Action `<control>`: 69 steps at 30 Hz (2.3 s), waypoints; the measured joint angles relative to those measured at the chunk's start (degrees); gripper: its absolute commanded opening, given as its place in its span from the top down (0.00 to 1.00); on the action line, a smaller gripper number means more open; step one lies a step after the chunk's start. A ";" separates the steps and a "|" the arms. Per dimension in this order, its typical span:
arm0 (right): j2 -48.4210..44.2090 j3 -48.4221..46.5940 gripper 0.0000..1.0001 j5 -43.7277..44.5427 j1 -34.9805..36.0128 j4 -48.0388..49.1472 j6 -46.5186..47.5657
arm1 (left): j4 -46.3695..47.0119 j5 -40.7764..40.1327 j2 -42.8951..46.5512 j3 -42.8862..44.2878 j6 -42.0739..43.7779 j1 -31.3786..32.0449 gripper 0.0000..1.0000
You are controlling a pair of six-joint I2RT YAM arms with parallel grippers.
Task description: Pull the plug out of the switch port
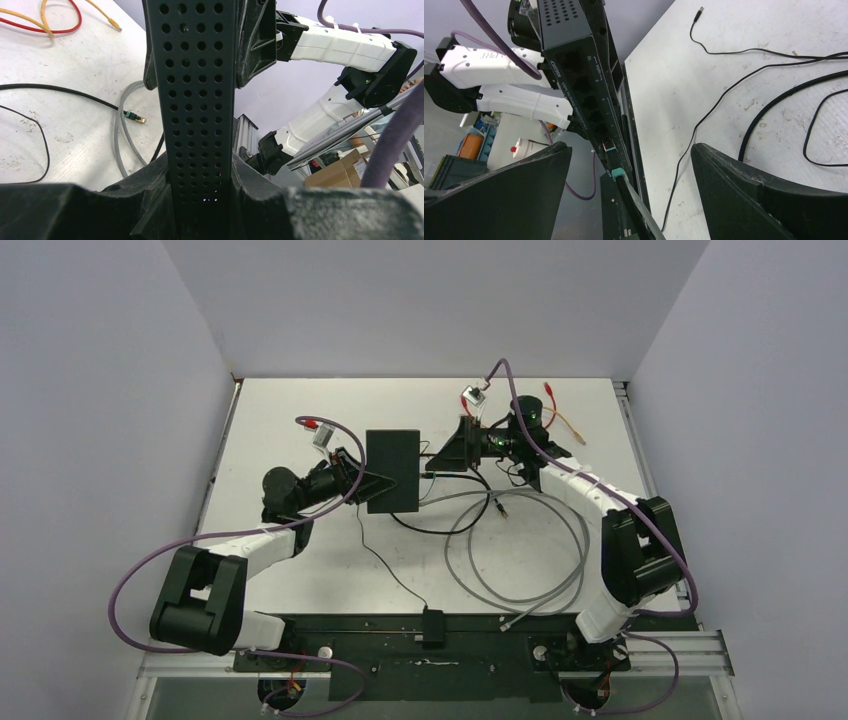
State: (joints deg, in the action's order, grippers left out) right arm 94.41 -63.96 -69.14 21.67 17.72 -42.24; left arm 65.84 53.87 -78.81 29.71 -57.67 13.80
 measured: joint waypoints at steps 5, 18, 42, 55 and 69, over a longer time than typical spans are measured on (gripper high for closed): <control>-0.35 -0.66 0.16 -0.48 1.44 -6.47 4.66 | 0.83 0.31 -0.04 0.00 -0.39 -0.04 1.00; -0.35 -2.75 0.27 -1.49 2.51 -12.76 8.61 | 0.87 0.74 -0.44 0.00 -0.44 -0.04 1.00; -0.15 -3.13 0.55 -3.32 3.41 -11.74 7.15 | 0.87 0.94 -1.70 0.02 -0.44 -0.04 1.00; 0.04 -3.13 0.72 -3.32 3.63 -10.86 6.88 | 0.92 1.27 -1.88 0.24 -0.50 -0.04 1.00; 0.28 -3.13 0.95 -3.74 3.58 -10.49 6.99 | 1.73 2.01 -1.88 0.24 -0.85 -0.31 1.00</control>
State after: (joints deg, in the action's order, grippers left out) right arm 94.70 -67.09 -72.88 25.26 7.22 -35.24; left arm 67.57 55.88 -80.68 29.95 -58.52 13.50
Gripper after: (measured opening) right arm 0.211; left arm 0.279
